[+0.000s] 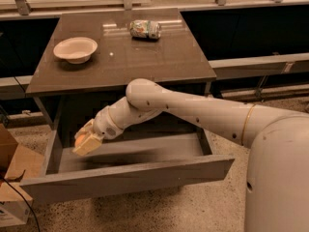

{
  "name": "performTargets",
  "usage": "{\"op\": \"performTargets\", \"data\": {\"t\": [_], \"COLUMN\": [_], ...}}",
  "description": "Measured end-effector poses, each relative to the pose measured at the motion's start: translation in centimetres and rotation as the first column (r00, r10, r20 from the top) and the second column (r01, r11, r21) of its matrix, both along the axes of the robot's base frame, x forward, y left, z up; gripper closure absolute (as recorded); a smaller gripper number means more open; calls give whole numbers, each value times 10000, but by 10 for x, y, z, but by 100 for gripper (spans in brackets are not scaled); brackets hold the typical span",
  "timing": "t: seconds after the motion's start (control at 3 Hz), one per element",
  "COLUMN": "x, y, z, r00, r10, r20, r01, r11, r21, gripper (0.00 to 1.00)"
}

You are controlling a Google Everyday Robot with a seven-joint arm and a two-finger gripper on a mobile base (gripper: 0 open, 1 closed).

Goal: Place orange into top drawer

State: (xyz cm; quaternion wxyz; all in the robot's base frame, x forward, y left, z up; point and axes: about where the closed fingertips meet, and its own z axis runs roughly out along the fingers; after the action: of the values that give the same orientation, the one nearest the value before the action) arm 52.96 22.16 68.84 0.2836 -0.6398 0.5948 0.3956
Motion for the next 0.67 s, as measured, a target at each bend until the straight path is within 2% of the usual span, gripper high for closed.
{"op": "performTargets", "data": {"t": [0.33,0.67], "x": [0,4], "y": [-5,-14], "z": [-23,-42], "r00": [9998,9991], "r10": [-145,-378], "r20": [-144,-171], "r01": [143,372], "r11": [9998,9987], "r21": [-114,-335], "gripper": [100,83]}}
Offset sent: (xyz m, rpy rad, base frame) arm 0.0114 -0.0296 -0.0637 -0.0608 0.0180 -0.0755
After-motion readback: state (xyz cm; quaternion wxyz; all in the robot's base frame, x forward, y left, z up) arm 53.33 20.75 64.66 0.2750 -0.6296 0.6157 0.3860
